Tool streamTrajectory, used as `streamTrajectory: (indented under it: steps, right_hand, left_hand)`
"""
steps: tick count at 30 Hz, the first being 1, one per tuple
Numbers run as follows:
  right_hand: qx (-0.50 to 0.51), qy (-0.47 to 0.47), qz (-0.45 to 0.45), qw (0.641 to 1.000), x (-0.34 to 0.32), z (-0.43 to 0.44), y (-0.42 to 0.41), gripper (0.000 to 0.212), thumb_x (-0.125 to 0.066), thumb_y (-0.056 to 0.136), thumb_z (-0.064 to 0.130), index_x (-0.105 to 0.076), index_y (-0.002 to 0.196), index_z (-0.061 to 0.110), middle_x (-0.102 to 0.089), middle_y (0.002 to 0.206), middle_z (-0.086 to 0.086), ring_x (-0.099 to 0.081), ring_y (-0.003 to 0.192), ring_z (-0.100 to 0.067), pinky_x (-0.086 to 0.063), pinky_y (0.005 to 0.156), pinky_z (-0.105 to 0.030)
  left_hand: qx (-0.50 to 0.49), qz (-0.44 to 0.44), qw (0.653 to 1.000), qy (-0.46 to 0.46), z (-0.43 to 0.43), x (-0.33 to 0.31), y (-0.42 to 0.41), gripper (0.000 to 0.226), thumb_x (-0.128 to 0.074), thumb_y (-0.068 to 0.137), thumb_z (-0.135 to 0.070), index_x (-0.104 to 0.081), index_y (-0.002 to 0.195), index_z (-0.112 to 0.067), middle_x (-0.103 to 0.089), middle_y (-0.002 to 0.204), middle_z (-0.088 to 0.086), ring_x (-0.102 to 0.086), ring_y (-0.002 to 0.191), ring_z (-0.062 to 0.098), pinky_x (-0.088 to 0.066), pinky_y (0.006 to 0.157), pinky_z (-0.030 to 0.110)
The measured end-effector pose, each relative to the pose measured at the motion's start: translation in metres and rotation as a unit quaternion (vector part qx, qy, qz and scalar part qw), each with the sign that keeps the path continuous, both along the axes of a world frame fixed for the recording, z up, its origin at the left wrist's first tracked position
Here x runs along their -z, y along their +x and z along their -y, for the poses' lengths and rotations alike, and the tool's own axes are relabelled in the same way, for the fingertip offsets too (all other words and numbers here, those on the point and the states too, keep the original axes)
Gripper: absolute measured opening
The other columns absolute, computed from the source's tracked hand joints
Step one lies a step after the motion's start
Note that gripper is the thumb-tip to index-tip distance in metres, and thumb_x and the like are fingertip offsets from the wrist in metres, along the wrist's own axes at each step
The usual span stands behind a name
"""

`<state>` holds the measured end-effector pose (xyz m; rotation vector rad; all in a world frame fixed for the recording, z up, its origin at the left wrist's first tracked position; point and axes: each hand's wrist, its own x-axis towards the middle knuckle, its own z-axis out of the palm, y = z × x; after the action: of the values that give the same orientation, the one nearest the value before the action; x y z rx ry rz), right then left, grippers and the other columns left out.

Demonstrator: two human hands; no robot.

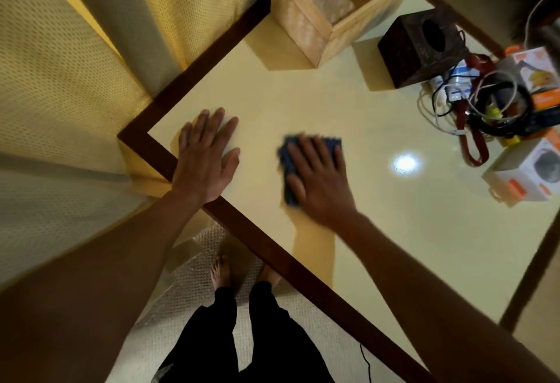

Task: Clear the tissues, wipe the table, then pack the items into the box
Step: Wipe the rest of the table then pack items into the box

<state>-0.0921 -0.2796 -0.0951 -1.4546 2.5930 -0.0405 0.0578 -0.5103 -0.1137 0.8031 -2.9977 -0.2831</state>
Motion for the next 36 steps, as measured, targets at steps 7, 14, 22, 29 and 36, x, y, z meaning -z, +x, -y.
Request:
streamTrajectory:
  steps: [7,14,22,29,36]
  right_hand:
    - [0.145,-0.001,-0.006,0.989,-0.002,-0.041,-0.068,0.062,-0.025,0.105,0.052,-0.022,0.163,0.029,-0.019,0.171,0.000,-0.014,0.157,-0.026,-0.012,0.124,-0.058]
    - [0.011,0.008,0.019,1.000,-0.004,-0.003,0.076,0.063,-0.024,0.108,0.053,-0.015,0.164,0.027,-0.006,0.172,0.000,0.002,0.159,-0.025,-0.007,0.125,-0.058]
    - [0.235,0.013,-0.014,0.972,-0.003,-0.087,0.027,0.065,-0.018,0.106,0.055,-0.021,0.163,0.025,-0.015,0.171,-0.002,-0.011,0.158,-0.026,-0.009,0.125,-0.058]
    - [0.076,0.033,0.023,0.996,-0.002,-0.031,0.156,0.065,-0.023,0.108,0.056,-0.008,0.165,0.027,0.000,0.173,0.001,0.007,0.159,-0.024,-0.006,0.125,-0.058]
    - [0.285,0.026,0.026,0.958,-0.007,-0.141,0.129,0.064,-0.014,0.106,0.056,-0.012,0.164,0.030,-0.003,0.172,0.005,0.001,0.159,-0.018,-0.009,0.125,-0.056]
  left_hand:
    - [0.000,0.005,1.000,0.006,0.000,0.000,-0.001,0.065,-0.030,0.104,-0.051,-0.019,0.164,-0.030,-0.013,0.173,0.003,-0.006,0.160,0.026,-0.013,0.126,0.054]
    - [0.006,-0.013,1.000,0.018,0.000,-0.003,0.002,0.059,-0.028,0.107,-0.046,-0.025,0.163,-0.029,-0.017,0.172,0.003,-0.008,0.160,0.026,-0.012,0.126,0.054]
    - [0.017,-0.002,1.000,0.014,0.000,0.000,0.001,0.062,-0.026,0.107,-0.051,-0.017,0.164,-0.027,-0.010,0.173,0.006,-0.003,0.160,0.029,-0.009,0.126,0.057]
    - [0.021,-0.028,0.999,0.018,0.004,0.003,0.005,0.059,-0.025,0.108,-0.049,-0.025,0.163,-0.027,-0.018,0.172,0.005,-0.010,0.159,0.029,-0.012,0.126,0.056]
    - [0.029,-0.025,0.999,0.022,-0.001,0.002,0.003,0.063,-0.024,0.108,-0.053,-0.022,0.163,-0.023,-0.015,0.172,0.010,-0.007,0.159,0.034,-0.008,0.126,0.060]
